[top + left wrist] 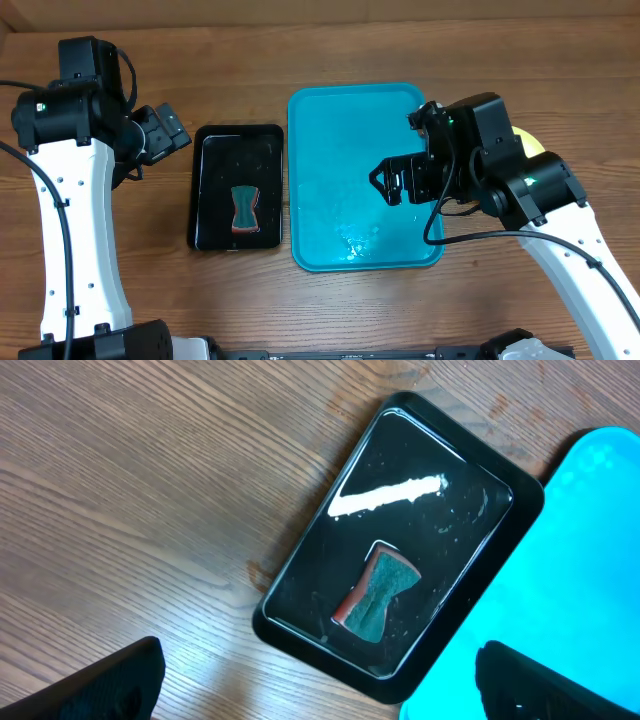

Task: Clean dirty plates on tray and stack at the side
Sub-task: 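Open the right gripper and withdraw it back over the teal tray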

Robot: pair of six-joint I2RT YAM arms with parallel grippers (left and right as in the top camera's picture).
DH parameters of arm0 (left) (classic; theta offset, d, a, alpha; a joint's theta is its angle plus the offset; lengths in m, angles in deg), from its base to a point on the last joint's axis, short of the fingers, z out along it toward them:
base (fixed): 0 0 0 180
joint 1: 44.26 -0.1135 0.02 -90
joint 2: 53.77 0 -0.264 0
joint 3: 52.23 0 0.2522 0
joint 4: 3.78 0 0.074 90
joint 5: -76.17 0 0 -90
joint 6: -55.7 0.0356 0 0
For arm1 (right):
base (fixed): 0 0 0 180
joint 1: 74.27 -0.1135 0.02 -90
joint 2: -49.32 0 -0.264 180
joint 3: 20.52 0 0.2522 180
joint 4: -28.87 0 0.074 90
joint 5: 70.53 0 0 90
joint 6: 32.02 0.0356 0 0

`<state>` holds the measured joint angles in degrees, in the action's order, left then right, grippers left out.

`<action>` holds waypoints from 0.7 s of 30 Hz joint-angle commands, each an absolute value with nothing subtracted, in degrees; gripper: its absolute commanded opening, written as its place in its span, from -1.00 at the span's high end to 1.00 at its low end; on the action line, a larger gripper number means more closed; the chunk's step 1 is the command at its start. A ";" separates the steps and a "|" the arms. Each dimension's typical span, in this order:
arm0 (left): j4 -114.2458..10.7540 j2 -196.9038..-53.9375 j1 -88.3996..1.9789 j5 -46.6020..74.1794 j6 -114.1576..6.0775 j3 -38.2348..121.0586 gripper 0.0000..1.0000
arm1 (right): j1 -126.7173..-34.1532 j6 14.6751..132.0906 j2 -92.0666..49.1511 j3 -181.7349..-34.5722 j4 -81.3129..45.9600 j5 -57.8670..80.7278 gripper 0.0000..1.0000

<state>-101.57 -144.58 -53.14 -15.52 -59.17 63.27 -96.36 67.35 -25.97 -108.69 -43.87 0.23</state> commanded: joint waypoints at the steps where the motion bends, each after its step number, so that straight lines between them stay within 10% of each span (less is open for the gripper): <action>1: -101.50 -144.51 -53.28 -15.48 -58.71 64.23 -1.00 | -96.42 66.89 -25.60 -109.72 -43.50 0.29 -1.00; 21: -101.50 -144.51 -53.28 -15.48 -58.71 64.23 -0.99 | -96.38 66.89 -25.45 -109.69 -49.03 5.04 -1.00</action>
<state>-101.57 -144.58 -53.14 -15.52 -59.17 63.27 -96.38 67.15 -25.97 -108.69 -47.35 2.98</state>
